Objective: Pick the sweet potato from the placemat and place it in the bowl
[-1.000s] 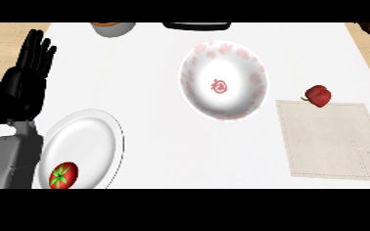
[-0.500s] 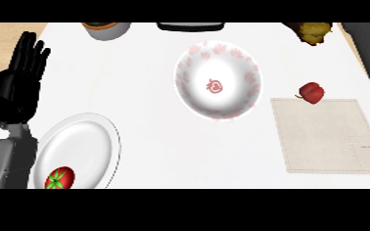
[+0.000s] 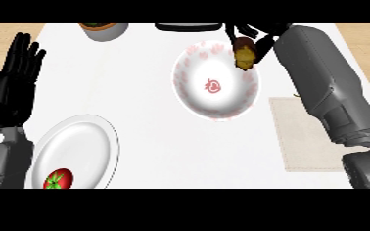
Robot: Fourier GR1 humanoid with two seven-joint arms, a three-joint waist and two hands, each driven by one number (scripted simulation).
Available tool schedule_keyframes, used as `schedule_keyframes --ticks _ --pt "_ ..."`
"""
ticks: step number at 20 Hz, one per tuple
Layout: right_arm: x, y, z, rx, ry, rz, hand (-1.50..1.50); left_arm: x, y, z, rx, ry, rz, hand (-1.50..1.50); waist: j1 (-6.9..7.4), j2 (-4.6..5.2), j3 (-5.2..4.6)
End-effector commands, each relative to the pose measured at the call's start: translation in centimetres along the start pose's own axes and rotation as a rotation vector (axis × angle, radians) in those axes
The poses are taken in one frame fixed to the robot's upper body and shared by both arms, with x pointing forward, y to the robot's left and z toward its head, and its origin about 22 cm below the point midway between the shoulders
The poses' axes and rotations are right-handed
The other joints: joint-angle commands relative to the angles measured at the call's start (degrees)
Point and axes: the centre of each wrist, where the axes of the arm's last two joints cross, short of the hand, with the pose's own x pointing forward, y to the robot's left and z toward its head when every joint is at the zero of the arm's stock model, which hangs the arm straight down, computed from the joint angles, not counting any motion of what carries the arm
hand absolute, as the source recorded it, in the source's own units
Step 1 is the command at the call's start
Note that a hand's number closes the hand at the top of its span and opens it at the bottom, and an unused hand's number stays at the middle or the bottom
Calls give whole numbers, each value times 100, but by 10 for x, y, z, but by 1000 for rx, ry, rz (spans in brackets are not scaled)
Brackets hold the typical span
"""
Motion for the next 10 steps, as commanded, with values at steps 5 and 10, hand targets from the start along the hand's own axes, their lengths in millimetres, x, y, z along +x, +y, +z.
schedule_keyframes --ticks 5,10 --pt "-1 58 -15 48 155 -144 -150 6 1 -12 -5 -20 -7 0 11 35 1" --pt "-2 91 -23 -6 100 -366 -150 6 -12 3 -12 -32 15 0 132 59 7"
